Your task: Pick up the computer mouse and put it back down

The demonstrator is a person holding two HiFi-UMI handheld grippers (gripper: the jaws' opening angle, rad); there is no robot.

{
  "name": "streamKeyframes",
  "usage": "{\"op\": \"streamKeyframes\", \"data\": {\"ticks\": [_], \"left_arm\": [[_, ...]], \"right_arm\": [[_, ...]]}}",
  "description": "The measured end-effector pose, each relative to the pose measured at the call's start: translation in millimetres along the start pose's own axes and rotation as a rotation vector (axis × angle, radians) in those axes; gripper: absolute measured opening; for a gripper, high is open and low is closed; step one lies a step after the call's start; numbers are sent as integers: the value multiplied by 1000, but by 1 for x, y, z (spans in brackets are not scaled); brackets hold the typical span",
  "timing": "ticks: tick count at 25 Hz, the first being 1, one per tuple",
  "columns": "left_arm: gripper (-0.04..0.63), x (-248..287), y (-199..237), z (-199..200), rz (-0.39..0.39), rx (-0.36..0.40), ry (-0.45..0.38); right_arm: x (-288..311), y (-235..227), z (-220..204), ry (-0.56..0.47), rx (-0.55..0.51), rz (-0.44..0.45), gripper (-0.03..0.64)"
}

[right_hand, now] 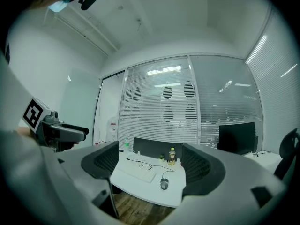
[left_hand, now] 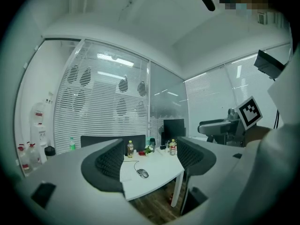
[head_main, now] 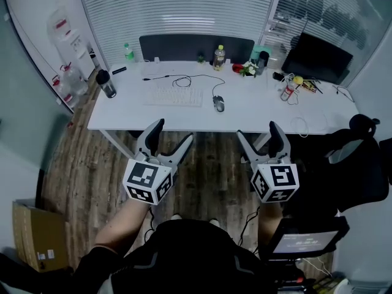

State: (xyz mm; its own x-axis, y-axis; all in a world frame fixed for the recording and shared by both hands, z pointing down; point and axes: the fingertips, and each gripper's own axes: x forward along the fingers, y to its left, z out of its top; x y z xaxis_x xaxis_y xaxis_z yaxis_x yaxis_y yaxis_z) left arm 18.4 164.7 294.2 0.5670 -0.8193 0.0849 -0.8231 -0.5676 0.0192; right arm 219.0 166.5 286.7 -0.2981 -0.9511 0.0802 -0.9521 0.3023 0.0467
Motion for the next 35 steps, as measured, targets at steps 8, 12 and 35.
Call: {"op": "streamKeyframes", "data": {"ticks": [8,12,35], "left_arm": [[353,-6,50,-12,-18,-20,-10],[353,2,67,-21,-40,-41,1],[353,218,170,-26,44,-35,62]], "right_arm": [[32,32,-5,7,-23,-26,402],[50,34,-10,22,-10,-52,402],[283,-81,-28,58,22,56,402]]}}
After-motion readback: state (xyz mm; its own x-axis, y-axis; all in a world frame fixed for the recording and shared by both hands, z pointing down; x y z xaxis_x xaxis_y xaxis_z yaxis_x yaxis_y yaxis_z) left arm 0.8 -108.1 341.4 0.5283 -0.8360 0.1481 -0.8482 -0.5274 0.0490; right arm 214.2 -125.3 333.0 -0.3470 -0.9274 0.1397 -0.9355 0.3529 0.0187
